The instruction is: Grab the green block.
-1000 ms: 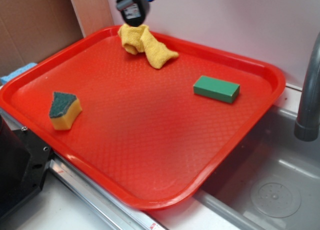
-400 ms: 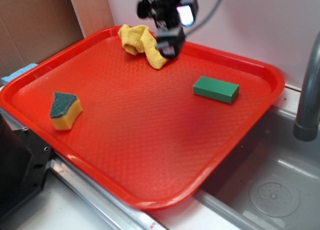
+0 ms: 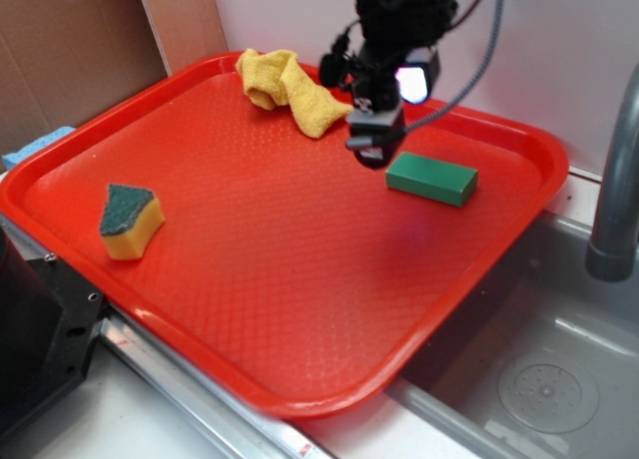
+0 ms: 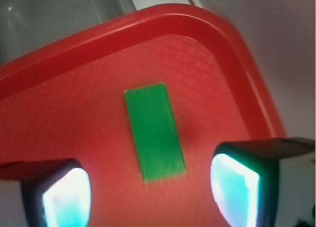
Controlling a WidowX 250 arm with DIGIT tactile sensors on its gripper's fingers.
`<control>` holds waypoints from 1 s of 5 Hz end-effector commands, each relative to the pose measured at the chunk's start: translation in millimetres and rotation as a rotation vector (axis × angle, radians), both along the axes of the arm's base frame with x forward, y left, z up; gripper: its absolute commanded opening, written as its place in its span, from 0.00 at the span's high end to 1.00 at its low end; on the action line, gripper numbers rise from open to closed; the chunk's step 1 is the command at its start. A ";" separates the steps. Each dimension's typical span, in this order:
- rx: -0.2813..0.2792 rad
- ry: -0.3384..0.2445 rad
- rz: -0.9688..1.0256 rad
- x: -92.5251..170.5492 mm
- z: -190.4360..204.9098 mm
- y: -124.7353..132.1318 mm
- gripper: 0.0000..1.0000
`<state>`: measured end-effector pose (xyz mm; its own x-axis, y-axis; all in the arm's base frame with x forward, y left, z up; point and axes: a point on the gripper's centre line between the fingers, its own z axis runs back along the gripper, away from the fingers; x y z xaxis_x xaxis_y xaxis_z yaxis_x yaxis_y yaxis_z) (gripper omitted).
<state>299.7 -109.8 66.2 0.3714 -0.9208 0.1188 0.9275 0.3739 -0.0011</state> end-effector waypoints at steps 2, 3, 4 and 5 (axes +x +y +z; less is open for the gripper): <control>0.075 0.021 -0.029 11.0 -35.1 -15.5 0.00; 0.112 0.011 -0.053 6.6 -40.1 -16.0 1.00; 0.087 0.001 -0.069 4.5 -35.3 -16.1 1.00; 0.107 -0.017 -0.047 2.6 -31.5 -14.3 1.00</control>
<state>307.0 -114.5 20.3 0.3635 -0.9316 -0.0094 0.9315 0.3633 0.0149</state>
